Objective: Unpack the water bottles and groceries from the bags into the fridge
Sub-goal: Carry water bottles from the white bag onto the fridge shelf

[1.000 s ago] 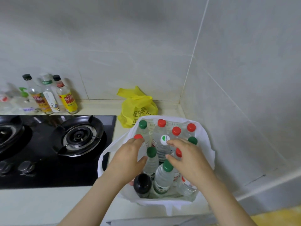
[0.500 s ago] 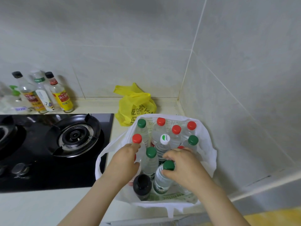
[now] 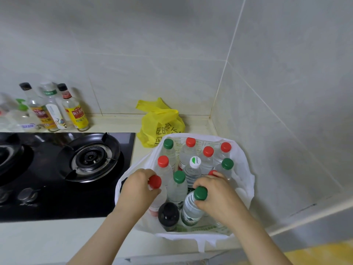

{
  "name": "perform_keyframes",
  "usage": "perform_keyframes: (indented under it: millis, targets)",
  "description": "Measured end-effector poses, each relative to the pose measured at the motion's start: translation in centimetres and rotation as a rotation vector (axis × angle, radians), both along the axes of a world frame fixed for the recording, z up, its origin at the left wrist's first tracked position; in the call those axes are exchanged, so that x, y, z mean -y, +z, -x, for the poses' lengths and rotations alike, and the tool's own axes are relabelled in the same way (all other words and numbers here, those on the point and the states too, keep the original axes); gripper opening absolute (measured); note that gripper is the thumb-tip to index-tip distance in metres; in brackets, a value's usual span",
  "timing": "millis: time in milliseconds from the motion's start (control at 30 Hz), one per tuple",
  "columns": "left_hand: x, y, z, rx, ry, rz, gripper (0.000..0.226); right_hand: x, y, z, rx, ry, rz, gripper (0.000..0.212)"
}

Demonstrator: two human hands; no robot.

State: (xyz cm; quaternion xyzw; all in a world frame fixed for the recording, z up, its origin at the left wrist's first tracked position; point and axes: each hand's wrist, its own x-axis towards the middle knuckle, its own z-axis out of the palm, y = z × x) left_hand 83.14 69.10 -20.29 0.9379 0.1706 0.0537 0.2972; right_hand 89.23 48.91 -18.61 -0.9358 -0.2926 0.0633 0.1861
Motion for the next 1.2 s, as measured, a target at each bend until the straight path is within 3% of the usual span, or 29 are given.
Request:
perform_keyframes:
  millis: [400, 667, 933, 1200]
  targets:
    - [-1.0, 3.5, 2.9, 0.329, 0.019, 0.194, 0.025, -0.5, 4.4, 1.8, -0.079, -0.199, -0.289, 0.028]
    - [-2.2, 9.3, 4.4, 0.578, 0.061, 0.349, 0.028, -2.4, 10.3, 3.1, 0.063, -0.234, -0.668, 0.035]
    - [-4.7, 14.7, 7.0, 0.784, 0.027, 0.524, 0.028, -7.3, 14.0, 4.4, 0.055, -0.069, -1.029, 0.033]
    - [-7.8, 17.7, 9.6, 0.931, 0.124, 0.554, 0.03, -11.9, 16.4, 5.0, -0.024, 0.089, -1.202, 0.032]
